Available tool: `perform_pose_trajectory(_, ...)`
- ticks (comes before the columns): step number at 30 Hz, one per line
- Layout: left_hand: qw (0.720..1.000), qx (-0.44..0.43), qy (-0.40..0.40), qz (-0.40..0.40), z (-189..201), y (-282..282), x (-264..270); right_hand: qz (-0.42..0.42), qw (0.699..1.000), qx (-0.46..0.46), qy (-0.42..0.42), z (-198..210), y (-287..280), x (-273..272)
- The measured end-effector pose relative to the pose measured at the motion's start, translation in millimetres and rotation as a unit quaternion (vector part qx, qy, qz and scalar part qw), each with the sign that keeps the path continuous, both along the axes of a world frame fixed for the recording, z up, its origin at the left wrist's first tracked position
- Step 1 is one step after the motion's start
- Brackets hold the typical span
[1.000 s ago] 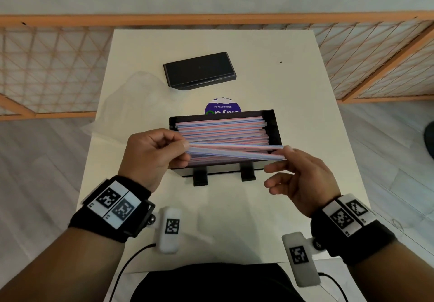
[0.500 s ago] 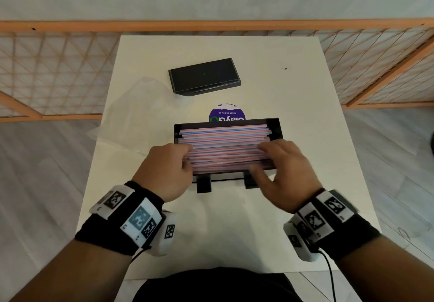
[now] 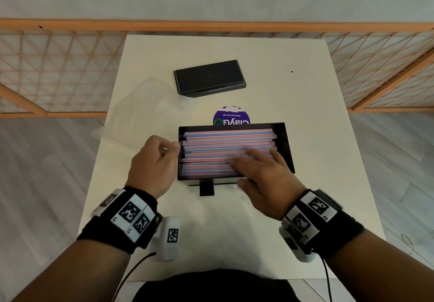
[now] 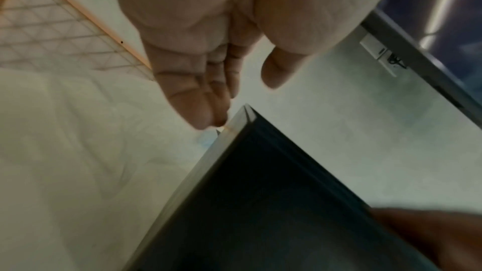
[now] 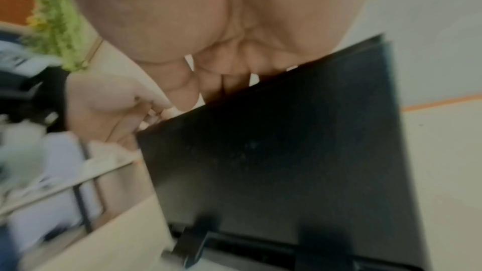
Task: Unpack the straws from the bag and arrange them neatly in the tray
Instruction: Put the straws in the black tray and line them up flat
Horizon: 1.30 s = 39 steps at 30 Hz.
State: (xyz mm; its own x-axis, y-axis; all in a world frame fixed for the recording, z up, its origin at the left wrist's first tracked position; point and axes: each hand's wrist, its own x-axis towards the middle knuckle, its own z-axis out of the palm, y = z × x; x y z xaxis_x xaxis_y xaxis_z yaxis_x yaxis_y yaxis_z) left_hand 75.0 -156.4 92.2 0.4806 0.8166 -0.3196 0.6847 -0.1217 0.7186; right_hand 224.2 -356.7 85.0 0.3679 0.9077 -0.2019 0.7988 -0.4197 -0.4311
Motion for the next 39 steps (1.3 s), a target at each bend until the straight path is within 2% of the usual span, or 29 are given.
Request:
perform_pose_trajectory(1,0.999,-0.032,0.000,-0.001,-4.1,0.2,-0.1,-0.030,0.998,0.060,0.006,1.5,-3.7,5.5)
perform_pose_trajectory(3,0.993,-0.110,-0.032,0.004,-11.3,0.3,1.7,-0.153,0.972,0.175,-0.033,3.6,-14.4,22.5)
perform_pose_trajectory(4,0.988,-0.148,-0.051,0.007,-16.5,-0.5,2.5,-0.232,0.955,0.180,-0.050,6.3,-20.4,30.9)
perform_pose_trajectory(5,0.983,-0.175,-0.061,0.009,-21.3,-2.8,3.1,-0.304,0.941,0.142,-0.048,8.8,-25.0,37.3)
perform_pose_trajectory(7,0.977,-0.202,-0.068,0.013,-24.9,-8.5,8.5,-0.365,0.931,0.008,0.017,5.2,-25.9,41.8)
perform_pose_trajectory(8,0.975,-0.208,-0.075,0.015,-22.7,-11.5,13.6,-0.359,0.931,-0.030,0.056,-2.1,-23.3,40.5)
perform_pose_trajectory(10,0.977,-0.201,-0.069,0.016,-15.0,-15.9,23.9,-0.346,0.935,-0.026,0.076,-12.5,-19.1,35.6)
perform_pose_trajectory(12,0.977,-0.200,-0.069,0.011,-5.2,-18.2,30.3,-0.351,0.936,0.004,0.028,-2.1,-19.9,39.3)
perform_pose_trajectory(14,0.967,-0.227,-0.115,-0.017,10.7,-22.7,34.4,-0.359,0.930,0.073,-0.033,25.1,-27.9,49.6)
perform_pose_trajectory(16,0.941,-0.295,-0.162,-0.026,24.3,-27.9,37.5,-0.362,0.916,0.156,-0.072,56.2,-31.1,51.7)
perform_pose_trajectory(17,0.926,-0.331,-0.182,-0.010,25.1,-27.4,38.3,-0.335,0.918,0.188,-0.101,67.4,-26.0,47.7)
perform_pose_trajectory(19,0.908,-0.367,-0.202,0.029,20.0,-23.8,34.5,-0.265,0.932,0.195,-0.152,76.2,-11.5,34.7)
perform_pose_trajectory(21,0.907,-0.369,-0.200,0.030,14.4,-17.2,31.2,-0.244,0.940,0.183,-0.156,72.2,-1.5,29.8)
perform_pose_trajectory(27,0.930,-0.324,-0.174,0.019,10.0,-14.7,31.0,-0.290,0.944,0.142,-0.070,42.4,-19.3,39.6)
perform_pose_trajectory(32,0.949,-0.288,-0.121,0.027,-2.6,-15.1,28.3,-0.334,0.938,0.088,0.021,5.6,-25.5,35.4)
perform_pose_trajectory(36,0.967,-0.241,-0.075,-0.022,-18.8,-13.4,24.3,-0.363,0.927,0.043,0.088,-16.1,-32.4,32.9)
perform_pose_trajectory(39,0.982,-0.182,-0.005,-0.059,-21.2,-7.3,23.3,-0.364,0.924,0.041,0.109,-14.9,-33.7,35.1)
